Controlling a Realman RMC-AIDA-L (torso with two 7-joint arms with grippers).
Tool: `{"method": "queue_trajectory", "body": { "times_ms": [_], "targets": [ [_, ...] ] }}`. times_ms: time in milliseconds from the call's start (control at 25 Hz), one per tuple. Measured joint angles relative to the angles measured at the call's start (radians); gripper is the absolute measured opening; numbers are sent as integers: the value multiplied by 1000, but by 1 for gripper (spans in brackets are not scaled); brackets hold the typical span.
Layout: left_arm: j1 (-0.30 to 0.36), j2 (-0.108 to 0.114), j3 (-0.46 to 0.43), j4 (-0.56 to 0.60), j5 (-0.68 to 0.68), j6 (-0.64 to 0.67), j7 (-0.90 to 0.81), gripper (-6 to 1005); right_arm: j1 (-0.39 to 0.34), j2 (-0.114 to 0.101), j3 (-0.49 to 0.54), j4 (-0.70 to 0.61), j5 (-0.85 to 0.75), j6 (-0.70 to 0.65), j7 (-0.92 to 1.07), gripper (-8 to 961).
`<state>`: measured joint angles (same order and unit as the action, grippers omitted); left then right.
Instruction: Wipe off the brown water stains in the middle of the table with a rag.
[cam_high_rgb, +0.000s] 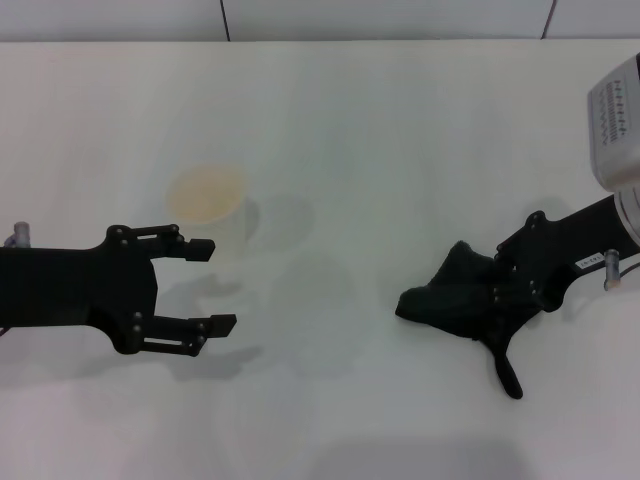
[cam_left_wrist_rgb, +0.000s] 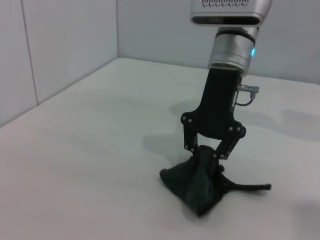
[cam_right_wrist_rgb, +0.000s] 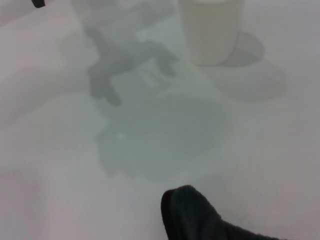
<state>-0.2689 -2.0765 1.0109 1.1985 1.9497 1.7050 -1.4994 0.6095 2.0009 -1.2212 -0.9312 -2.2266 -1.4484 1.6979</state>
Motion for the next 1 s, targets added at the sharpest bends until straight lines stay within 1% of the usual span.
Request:
{"method": "queue_trajectory", "body": {
  "times_ms": [80,280,480,600,640,760,1000],
  "targets": [
    [0,0,0,-4,-2,-1,0,862,-5,1,5,-4,4,0,0,233],
    [-2,-1,0,-10,-6,-2,0,862,-12,5,44,-16,7,-17,-4,345],
    [0,-1,-1,-12,-8,-1,0,862,-45,2,126,-78,35,-112,-59,457],
    [0,0,-12,-21,-14,-1,1,862,-54,-1,205,-90,64,-196,-108,465],
    [-2,1,-15,-28,-20,1,1,862,-57,-6,251,-89,75,-235,-133,468],
    [-4,4,-19,-38,-33,4,1,862,-66,-17,319,-84,84,-285,-168,472],
    [5,4,-26,-40,-45,10,15,862,-99,-47,342,-59,121,-304,-206,468]
  ]
}}
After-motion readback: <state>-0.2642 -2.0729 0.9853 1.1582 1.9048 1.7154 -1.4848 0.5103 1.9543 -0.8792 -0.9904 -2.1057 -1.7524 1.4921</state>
